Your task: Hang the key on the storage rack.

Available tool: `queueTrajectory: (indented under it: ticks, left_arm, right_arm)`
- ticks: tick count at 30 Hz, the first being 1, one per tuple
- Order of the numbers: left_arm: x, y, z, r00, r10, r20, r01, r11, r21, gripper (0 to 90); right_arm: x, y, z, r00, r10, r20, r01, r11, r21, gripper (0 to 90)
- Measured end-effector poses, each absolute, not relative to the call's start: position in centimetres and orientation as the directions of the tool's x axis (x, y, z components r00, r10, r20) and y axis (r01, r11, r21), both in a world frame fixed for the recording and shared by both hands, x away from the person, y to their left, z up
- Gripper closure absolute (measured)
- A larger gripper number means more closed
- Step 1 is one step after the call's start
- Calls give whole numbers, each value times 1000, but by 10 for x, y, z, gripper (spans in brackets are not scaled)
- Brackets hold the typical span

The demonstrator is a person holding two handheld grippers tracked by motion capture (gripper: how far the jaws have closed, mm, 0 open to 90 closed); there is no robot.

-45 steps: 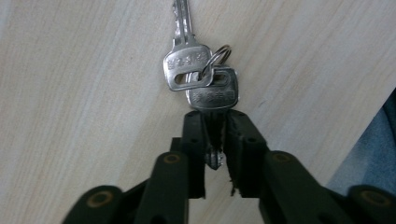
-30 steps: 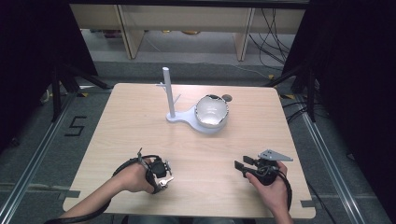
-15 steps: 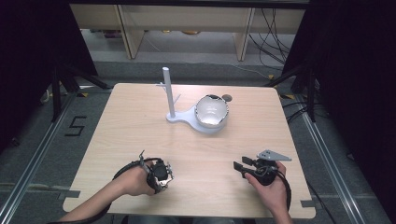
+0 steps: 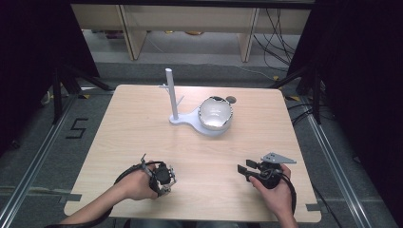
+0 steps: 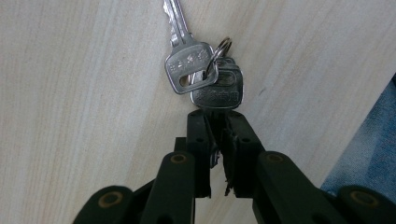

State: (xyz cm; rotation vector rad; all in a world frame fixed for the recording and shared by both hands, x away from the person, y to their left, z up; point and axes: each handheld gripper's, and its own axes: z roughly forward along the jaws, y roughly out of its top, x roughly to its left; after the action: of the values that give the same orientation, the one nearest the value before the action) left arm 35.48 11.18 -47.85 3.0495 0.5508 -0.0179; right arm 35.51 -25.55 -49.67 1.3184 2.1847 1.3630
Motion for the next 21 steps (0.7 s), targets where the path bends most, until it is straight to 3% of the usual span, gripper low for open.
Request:
queueTrajectory:
  ticks: [2,9,19,21]
  left_arm:
    - [355,111,-479,936,351,-17,351,-935,37,812]
    - [356,110,-479,938,346,-10,346,-937,37,814]
    - [350,114,-478,930,365,-53,368,-923,112,816]
    - [350,116,-477,926,375,-39,377,-918,122,816]
  right_arm:
    - [353,-252,-497,-548,785,289,594,122,795,499]
    - [354,-251,-499,-551,782,291,587,116,801,501]
    - [354,-252,-498,-538,789,297,604,114,789,501]
    - [356,-254,-498,-559,788,258,574,143,806,501]
